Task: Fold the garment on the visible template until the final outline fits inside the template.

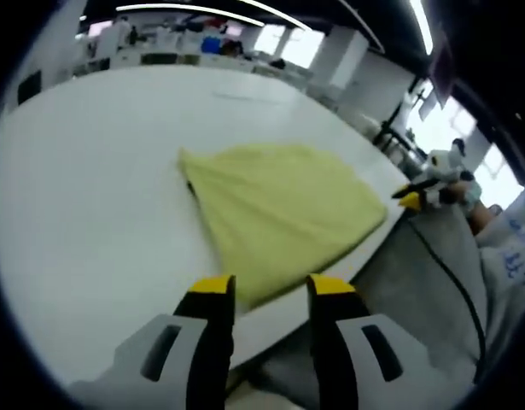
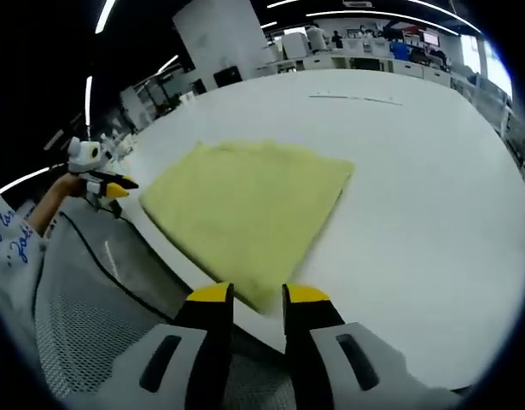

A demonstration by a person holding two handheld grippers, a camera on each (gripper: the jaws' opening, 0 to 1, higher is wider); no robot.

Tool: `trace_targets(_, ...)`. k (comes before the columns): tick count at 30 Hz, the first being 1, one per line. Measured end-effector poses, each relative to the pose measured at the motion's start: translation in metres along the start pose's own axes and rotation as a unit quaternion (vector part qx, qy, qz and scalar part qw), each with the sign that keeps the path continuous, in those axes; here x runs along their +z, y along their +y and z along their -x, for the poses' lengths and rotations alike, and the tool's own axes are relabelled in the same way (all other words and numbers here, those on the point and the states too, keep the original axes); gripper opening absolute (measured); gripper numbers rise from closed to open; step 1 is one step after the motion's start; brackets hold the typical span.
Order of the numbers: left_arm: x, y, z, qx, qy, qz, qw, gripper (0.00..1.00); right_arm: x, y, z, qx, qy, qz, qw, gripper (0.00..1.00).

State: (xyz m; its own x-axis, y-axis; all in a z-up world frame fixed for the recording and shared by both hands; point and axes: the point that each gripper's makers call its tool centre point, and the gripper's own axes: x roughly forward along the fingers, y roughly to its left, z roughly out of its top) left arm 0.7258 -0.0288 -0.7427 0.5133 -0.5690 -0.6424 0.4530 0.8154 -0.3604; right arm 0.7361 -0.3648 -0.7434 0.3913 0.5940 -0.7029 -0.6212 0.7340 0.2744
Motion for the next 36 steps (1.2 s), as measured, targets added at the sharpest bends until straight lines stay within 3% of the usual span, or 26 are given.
trace_targets(5, -0.014, 0.011, -0.004, 0.016, 0.020, 0.005, 0.9997, 0.29, -0.012, 0.001, -0.006, 0.007, 0.026, -0.006, 0.9996, 0.24)
trace_targets(8, -0.018, 0.014, -0.005, 0.016, 0.017, 0.019, 0.9995, 0.28, -0.017, 0.002, -0.009, 0.011, 0.034, -0.012, 0.9993, 0.23)
trace_targets(12, -0.018, 0.016, -0.008, 0.015, 0.007, 0.035, 0.9993, 0.28, -0.022, 0.003, -0.012, 0.015, 0.045, -0.012, 0.9988, 0.23)
trace_targets(25, -0.013, 0.012, -0.017, 0.023, 0.012, 0.036, 0.9990, 0.25, -0.027, 0.005, -0.019, 0.025, 0.058, -0.014, 0.9979, 0.20)
trace_targets(36, -0.016, 0.012, -0.021, 0.021, 0.013, 0.040, 0.9989, 0.20, -0.030, 0.000, -0.022, 0.018, 0.066, -0.014, 0.9976, 0.09)
